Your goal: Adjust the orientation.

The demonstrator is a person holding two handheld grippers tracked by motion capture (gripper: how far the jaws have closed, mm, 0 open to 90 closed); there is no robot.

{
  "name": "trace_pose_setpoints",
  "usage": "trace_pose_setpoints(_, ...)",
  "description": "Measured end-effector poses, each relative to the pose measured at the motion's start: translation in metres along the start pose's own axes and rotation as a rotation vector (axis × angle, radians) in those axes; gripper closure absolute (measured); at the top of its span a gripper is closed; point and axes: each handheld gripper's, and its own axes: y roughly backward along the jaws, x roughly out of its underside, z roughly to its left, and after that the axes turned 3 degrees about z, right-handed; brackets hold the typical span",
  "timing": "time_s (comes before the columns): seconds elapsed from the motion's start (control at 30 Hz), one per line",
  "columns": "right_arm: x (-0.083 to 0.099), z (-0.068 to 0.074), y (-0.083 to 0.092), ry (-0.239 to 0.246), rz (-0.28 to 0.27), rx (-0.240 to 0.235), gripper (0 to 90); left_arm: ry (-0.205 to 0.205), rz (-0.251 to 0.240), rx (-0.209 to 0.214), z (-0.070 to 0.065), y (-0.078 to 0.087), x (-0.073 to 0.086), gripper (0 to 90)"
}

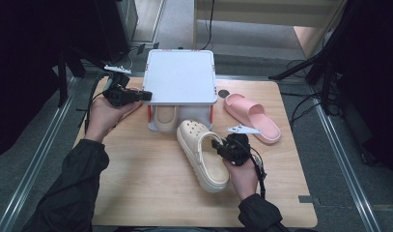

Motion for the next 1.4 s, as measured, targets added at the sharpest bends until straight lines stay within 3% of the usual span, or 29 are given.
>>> trace_pose_setpoints(0.33,-0.033,-0.007,-0.014,-0.035,-0.024,0.037,76.2,-0.004,-0.001,0.001,0.000,0.000,0.000,84.8)
trace_pose_setpoints(0.83,-0.049,-0.014,-0.054,-0.143,-0.047,0.097,74.5,-0.012,-0.002,0.002,0.001,0.000,0.000,85.0)
trace_pose_setpoints(1.0,-0.048,-0.008,-0.067,-0.136,-0.056,0.143,71.9,-0.011,-0.004,0.004,0.001,0.000,0.001,84.8)
trace_pose_setpoints(1.1,-0.046,-0.005,-0.071,-0.126,-0.058,0.144,69.1,-0.011,-0.004,0.005,0.001,0.000,0.001,84.8)
trace_pose_setpoints(1.23,-0.044,-0.004,-0.071,-0.126,-0.054,0.136,66.7,-0.013,-0.004,0.004,0.001,0.000,0.001,84.8)
trace_pose_setpoints(1.37,-0.042,-0.002,-0.069,-0.097,-0.043,0.123,62.5,-0.014,-0.003,0.001,0.001,0.000,0.001,84.7)
trace_pose_setpoints(1.4,-0.042,-0.003,-0.066,-0.095,-0.034,0.095,59.7,-0.009,-0.004,0.002,0.001,0.000,0.001,84.5)
